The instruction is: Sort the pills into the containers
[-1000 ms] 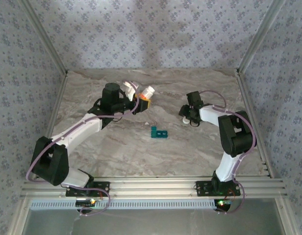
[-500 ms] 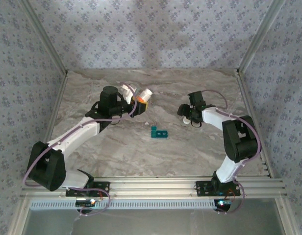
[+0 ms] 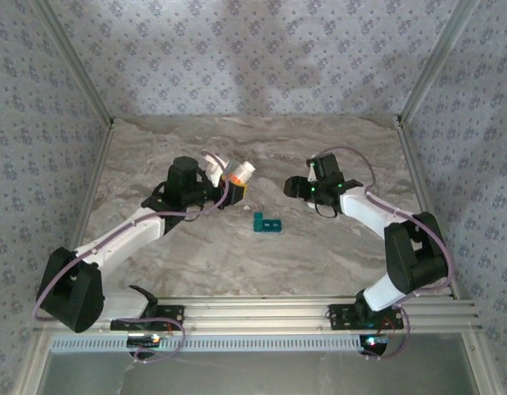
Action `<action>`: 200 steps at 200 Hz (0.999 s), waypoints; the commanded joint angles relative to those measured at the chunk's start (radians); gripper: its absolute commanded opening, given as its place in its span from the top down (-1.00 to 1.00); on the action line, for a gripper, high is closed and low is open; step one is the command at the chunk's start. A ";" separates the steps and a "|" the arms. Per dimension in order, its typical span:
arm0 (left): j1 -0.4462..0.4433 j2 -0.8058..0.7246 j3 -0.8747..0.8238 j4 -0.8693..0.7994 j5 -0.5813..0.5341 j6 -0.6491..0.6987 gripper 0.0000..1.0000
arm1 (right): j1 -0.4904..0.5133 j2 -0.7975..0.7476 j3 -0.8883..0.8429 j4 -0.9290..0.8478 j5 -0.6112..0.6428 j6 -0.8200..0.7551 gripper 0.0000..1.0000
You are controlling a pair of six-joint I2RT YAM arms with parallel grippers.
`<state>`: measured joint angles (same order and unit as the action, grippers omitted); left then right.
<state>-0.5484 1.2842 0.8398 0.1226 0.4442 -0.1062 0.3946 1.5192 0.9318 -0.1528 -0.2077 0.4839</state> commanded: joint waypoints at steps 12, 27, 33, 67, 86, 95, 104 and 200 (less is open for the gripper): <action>-0.027 -0.043 -0.022 -0.016 -0.022 0.007 1.00 | 0.053 -0.061 -0.026 -0.044 -0.022 -0.084 -0.45; -0.036 -0.052 -0.040 -0.021 -0.028 0.007 1.00 | 0.072 -0.070 -0.044 -0.043 -0.009 -0.090 -0.45; -0.040 -0.057 -0.050 -0.023 -0.029 0.005 1.00 | 0.076 -0.071 -0.051 -0.043 -0.007 -0.088 -0.45; -0.070 -0.073 -0.091 -0.043 -0.055 -0.006 1.00 | 0.086 -0.070 -0.108 -0.018 -0.010 -0.081 -0.44; -0.088 -0.083 -0.120 -0.043 -0.067 -0.008 1.00 | 0.091 -0.067 -0.135 0.000 -0.020 -0.079 -0.43; -0.098 -0.089 -0.136 -0.041 -0.076 -0.011 1.00 | 0.095 -0.064 -0.146 0.007 -0.024 -0.076 -0.42; -0.108 -0.092 -0.148 -0.044 -0.087 -0.012 1.00 | 0.101 -0.062 -0.158 0.017 -0.030 -0.071 -0.40; -0.174 -0.136 -0.309 -0.035 -0.156 -0.054 1.00 | 0.156 0.023 -0.207 0.102 -0.069 -0.041 -0.08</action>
<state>-0.7097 1.1744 0.5587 0.0704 0.3107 -0.1341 0.5392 1.5234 0.7361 -0.0814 -0.2550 0.4332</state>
